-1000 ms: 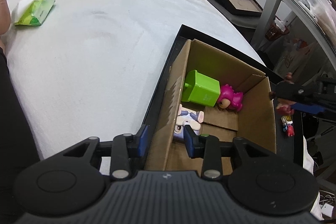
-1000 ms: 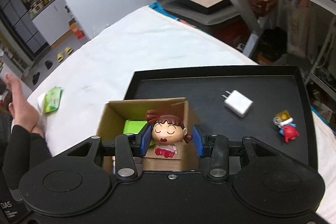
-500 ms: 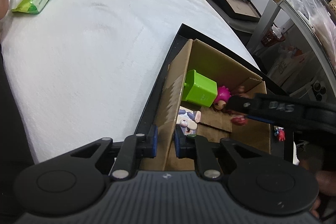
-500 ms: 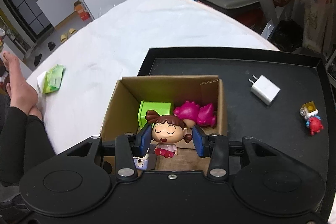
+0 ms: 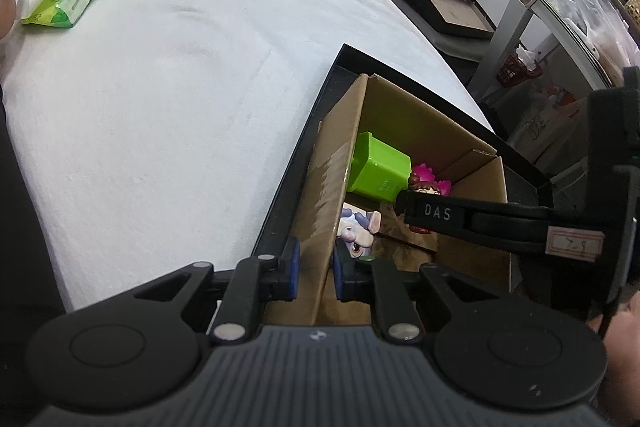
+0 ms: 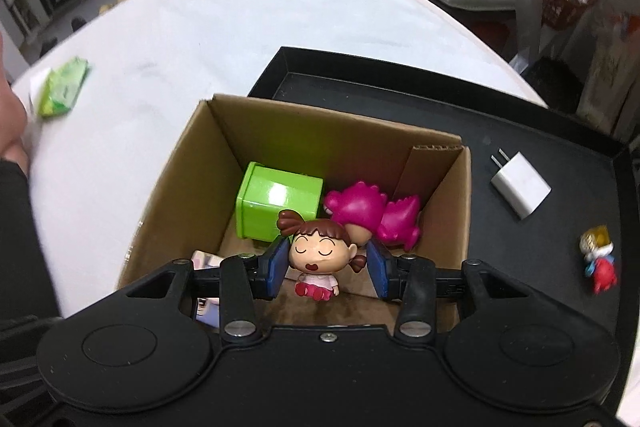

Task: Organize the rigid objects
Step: 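Carry the girl figurine with the right tool into the box and release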

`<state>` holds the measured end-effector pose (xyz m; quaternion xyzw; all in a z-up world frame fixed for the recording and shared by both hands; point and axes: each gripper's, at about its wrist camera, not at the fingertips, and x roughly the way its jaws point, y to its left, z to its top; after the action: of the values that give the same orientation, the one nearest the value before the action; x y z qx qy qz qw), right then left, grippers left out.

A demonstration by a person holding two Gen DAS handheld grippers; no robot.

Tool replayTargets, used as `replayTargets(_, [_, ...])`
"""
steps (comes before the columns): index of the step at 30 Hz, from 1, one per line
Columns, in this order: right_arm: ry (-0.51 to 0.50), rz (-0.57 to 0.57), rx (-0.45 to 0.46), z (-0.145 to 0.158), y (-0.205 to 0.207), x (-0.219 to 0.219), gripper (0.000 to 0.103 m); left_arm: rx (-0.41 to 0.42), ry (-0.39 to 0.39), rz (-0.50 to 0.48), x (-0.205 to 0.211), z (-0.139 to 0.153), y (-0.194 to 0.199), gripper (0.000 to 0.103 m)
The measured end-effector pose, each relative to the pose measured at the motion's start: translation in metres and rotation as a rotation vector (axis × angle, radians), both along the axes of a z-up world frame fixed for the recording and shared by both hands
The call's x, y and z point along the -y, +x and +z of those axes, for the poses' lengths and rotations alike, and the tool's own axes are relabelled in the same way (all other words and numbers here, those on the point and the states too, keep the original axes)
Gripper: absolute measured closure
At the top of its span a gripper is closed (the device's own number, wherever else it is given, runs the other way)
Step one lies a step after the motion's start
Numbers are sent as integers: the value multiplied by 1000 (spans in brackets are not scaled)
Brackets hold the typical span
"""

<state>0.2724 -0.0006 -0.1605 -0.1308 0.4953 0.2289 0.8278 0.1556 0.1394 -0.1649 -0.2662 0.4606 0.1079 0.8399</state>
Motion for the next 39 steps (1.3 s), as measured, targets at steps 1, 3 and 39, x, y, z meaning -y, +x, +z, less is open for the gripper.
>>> replayTargets(1, [-11,7,2,-1,1,-1,61,0,3,-1,1,0,0,87])
replayTargets(3, [-23,12,-1,-2,2,-2,61,-2,10,-1,2,1,0,87])
replayTargets(39, [174,-102,130,49,9,91,23,-82,170,-47,32,12,16,67])
